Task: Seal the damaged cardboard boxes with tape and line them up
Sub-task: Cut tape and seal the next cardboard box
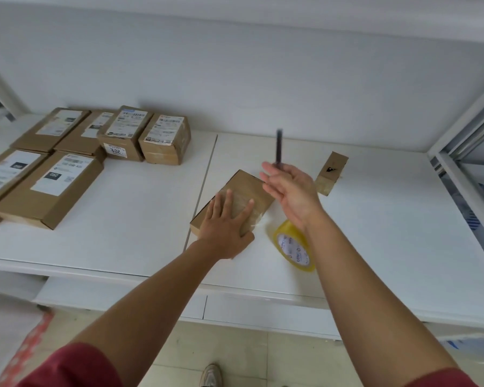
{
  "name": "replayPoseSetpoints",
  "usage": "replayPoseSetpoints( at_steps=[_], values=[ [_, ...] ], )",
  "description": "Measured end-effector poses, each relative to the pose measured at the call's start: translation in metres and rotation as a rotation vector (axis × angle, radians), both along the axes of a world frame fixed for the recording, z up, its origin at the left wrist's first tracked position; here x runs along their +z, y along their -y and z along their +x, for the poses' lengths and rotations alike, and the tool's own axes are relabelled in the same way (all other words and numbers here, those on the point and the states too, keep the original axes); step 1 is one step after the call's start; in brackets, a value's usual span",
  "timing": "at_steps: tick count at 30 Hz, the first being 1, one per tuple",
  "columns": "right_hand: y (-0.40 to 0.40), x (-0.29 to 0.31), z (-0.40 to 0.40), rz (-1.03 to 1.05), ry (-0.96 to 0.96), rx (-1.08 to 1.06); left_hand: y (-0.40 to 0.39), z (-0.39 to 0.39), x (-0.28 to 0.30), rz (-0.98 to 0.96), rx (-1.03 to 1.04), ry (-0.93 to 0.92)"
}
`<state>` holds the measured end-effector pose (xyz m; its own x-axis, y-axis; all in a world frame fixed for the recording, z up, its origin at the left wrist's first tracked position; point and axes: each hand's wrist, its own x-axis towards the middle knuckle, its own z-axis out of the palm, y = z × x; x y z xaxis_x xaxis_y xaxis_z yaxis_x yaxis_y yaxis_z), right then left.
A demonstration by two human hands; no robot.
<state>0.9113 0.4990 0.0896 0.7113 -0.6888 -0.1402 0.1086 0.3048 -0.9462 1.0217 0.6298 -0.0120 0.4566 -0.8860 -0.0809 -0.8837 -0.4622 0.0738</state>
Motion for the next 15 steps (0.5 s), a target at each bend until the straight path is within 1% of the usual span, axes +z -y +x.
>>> replayPoseSetpoints(
  at_steps=[2, 3, 4, 7, 11, 15],
  values=[
    [-0.002, -0.01, -0.002, -0.279, -0.237, -0.018, 0.0, 0.002, -0.002, 0.004, 0.018, -0.01],
    [-0.002, -0.013, -0.004, -0.383, -0.301, -0.026, -0.001, 0.005, -0.003, -0.006, 0.048, -0.015],
    [-0.002, -0.014, -0.008, -0.434, -0.338, -0.052, -0.002, 0.009, -0.004, -0.02, 0.081, -0.017],
    [-0.002, -0.017, -0.021, -0.43, -0.362, -0.139, -0.004, 0.017, -0.007, -0.043, 0.114, 0.01],
    [-0.004, -0.02, -0.028, -0.513, -0.397, -0.063, -0.005, 0.017, -0.007, -0.068, 0.106, 0.012],
    [-0.001, -0.023, -0.026, -0.554, -0.458, -0.014, -0.005, 0.017, -0.004, -0.067, 0.105, -0.004]
  ],
)
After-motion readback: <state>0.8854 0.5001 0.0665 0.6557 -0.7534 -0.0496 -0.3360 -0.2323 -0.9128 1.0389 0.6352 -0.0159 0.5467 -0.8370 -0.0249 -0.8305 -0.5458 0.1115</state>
